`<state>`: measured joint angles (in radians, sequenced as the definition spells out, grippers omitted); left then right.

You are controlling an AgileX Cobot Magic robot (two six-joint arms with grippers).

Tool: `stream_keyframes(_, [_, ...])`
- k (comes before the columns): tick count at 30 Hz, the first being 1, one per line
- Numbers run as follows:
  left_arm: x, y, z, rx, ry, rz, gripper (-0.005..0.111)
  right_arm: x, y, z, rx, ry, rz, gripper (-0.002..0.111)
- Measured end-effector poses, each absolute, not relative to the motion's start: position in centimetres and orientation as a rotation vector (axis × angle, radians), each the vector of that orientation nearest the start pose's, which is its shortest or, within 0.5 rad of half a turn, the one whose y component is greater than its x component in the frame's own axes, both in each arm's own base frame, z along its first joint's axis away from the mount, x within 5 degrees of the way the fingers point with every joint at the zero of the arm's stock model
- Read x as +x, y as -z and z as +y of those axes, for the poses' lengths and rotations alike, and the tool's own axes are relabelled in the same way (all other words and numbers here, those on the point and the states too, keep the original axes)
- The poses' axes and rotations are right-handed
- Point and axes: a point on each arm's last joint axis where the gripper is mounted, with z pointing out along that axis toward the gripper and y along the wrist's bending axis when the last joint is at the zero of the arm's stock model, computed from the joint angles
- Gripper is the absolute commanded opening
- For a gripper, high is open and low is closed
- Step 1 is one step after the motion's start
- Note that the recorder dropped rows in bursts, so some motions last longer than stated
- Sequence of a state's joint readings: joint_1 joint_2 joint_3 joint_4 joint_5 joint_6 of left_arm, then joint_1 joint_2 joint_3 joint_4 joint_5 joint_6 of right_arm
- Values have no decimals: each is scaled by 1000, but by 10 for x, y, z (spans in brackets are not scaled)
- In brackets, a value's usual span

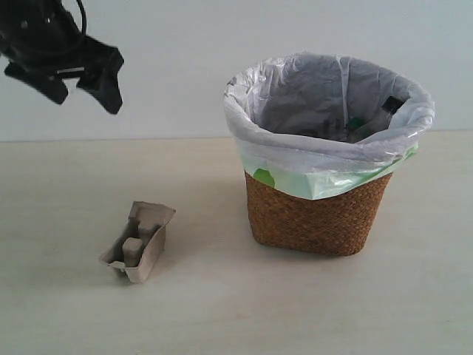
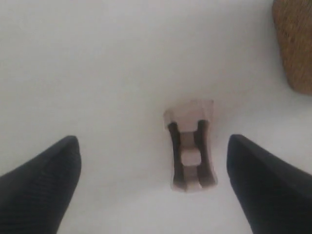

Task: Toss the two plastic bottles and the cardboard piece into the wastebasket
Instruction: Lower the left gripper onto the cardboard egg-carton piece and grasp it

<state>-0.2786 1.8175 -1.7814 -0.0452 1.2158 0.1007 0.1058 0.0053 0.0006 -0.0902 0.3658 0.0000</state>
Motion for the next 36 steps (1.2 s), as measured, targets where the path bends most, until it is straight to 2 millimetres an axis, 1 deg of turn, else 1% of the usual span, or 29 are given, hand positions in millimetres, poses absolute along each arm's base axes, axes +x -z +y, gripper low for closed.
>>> stream_keyframes(4, [365, -296, -110, 525, 127, 2834, 75, 53, -180, 3, -154, 15, 1847, 0])
stream_keyframes(5, [362, -283, -110, 536, 133, 2866, 75, 53, -180, 3, -154, 15, 1847, 0])
stream_keyframes(8, [355, -257, -113, 548, 204, 2902, 75, 53, -180, 3, -154, 15, 1847, 0])
stream_keyframes(11, [349, -236, -119, 576, 334, 2877, 75, 53, -180, 3, -154, 15, 1847, 0])
stream_keyframes(13, [346, -226, -125, 611, 376, 2836, 75, 53, -180, 3, -154, 15, 1847, 0])
stream_keyframes(15, [345, -217, -126, 630, 361, 2802, 75, 53, -180, 3, -154, 15, 1847, 0])
stream_keyframes(18, [345, -206, -126, 620, 337, 2755, 75, 53, -180, 3, -154, 15, 1847, 0])
stream_keyframes(22, [347, -197, -124, 588, 306, 2699, 75, 53, -180, 3, -154, 15, 1847, 0])
stream_keyframes(23, [347, -193, -124, 583, 302, 2697, 75, 53, -180, 3, -154, 15, 1847, 0])
stream_keyframes(30, [355, -155, -125, 571, 280, 2753, 75, 53, -180, 3, -154, 15, 1847, 0])
stream_keyframes(34, [358, -139, -126, 556, 284, 2772, 75, 53, -180, 3, -154, 15, 1847, 0])
stream_keyframes(36, [359, -132, -126, 562, 280, 2781, 73, 53, -180, 3, -154, 15, 1847, 0])
